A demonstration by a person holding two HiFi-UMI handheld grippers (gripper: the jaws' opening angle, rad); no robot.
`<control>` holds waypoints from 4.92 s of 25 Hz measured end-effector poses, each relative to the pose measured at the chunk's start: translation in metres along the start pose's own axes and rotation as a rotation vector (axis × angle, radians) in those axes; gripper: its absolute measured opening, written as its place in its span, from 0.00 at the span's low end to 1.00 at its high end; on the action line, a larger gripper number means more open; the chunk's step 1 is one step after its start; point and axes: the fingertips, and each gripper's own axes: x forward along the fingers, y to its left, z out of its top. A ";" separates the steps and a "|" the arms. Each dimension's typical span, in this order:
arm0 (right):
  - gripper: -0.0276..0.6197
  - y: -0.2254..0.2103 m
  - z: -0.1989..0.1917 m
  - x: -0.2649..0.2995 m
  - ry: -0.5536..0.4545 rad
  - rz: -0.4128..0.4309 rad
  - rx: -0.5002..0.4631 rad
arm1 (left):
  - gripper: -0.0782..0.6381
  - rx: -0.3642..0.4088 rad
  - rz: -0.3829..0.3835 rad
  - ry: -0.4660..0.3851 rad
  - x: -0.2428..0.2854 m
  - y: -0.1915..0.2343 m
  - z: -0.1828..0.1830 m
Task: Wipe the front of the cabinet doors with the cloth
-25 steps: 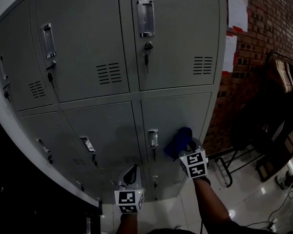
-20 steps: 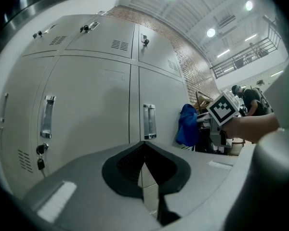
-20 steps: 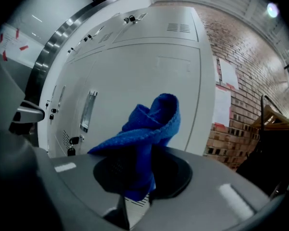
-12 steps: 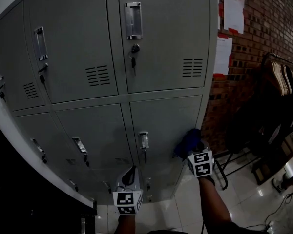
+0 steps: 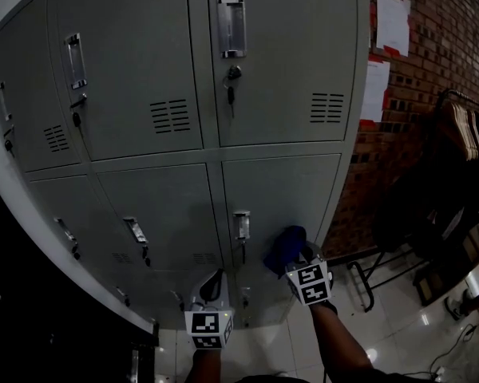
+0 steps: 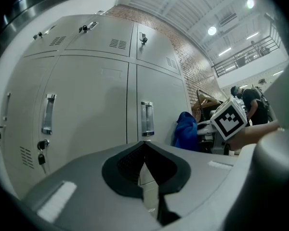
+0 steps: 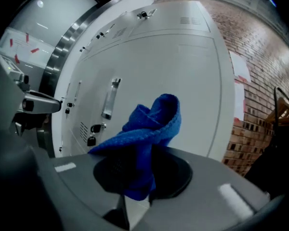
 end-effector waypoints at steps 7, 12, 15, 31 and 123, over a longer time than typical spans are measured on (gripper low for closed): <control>0.16 0.060 0.025 0.024 -0.034 0.103 -0.036 | 0.13 0.002 0.036 0.000 -0.015 0.028 0.001; 0.16 0.089 0.028 0.041 0.006 0.099 -0.095 | 0.13 0.002 0.055 -0.001 -0.026 0.048 0.001; 0.15 0.087 0.027 0.043 0.012 0.087 -0.081 | 0.13 0.004 0.060 0.005 -0.030 0.055 0.001; 0.16 0.002 -0.001 0.017 0.059 -0.067 -0.035 | 0.13 0.008 0.013 0.009 -0.020 0.040 0.000; 0.16 0.102 0.041 -0.047 -0.090 -0.036 0.028 | 0.13 0.000 -0.037 -0.014 -0.032 0.052 0.004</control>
